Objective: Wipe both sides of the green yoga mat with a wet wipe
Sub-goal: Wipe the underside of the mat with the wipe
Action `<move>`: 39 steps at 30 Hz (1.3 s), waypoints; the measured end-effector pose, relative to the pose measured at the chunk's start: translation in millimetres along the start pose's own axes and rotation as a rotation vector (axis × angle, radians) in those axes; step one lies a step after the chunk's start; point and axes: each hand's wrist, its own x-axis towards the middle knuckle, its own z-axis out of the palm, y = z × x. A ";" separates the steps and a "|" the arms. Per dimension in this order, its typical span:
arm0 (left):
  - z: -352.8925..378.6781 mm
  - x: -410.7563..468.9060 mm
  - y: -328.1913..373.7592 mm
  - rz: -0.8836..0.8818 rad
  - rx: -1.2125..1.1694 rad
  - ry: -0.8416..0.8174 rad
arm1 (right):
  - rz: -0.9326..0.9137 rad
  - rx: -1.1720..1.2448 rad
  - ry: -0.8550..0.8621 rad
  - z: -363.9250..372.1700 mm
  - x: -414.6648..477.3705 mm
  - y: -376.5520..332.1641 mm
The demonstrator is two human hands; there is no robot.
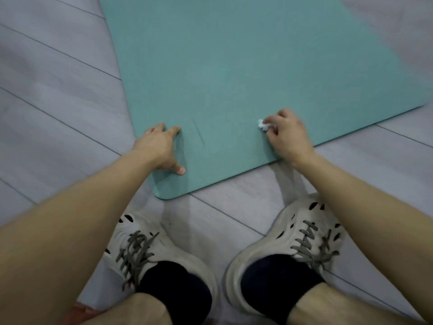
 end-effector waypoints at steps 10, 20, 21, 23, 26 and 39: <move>1.2 -7.3 73.0 0.097 0.048 -0.052 | -0.685 0.123 -0.386 5.3 -50.1 -37.2; -1.4 -13.2 74.8 0.083 0.055 -0.003 | -0.039 -0.035 -0.022 -3.7 11.4 38.9; -1.3 -14.1 74.4 0.081 0.059 -0.003 | -0.052 -0.037 -0.001 -3.3 12.2 41.2; -2.1 -14.7 74.0 0.079 0.072 0.004 | 0.018 -0.068 0.062 -7.8 22.2 51.3; -3.7 -14.6 75.4 0.084 0.082 0.010 | 0.144 -0.082 0.091 -10.8 28.1 59.5; -5.5 -16.3 76.6 0.085 0.100 0.010 | -0.224 -0.179 -0.057 0.1 35.3 25.9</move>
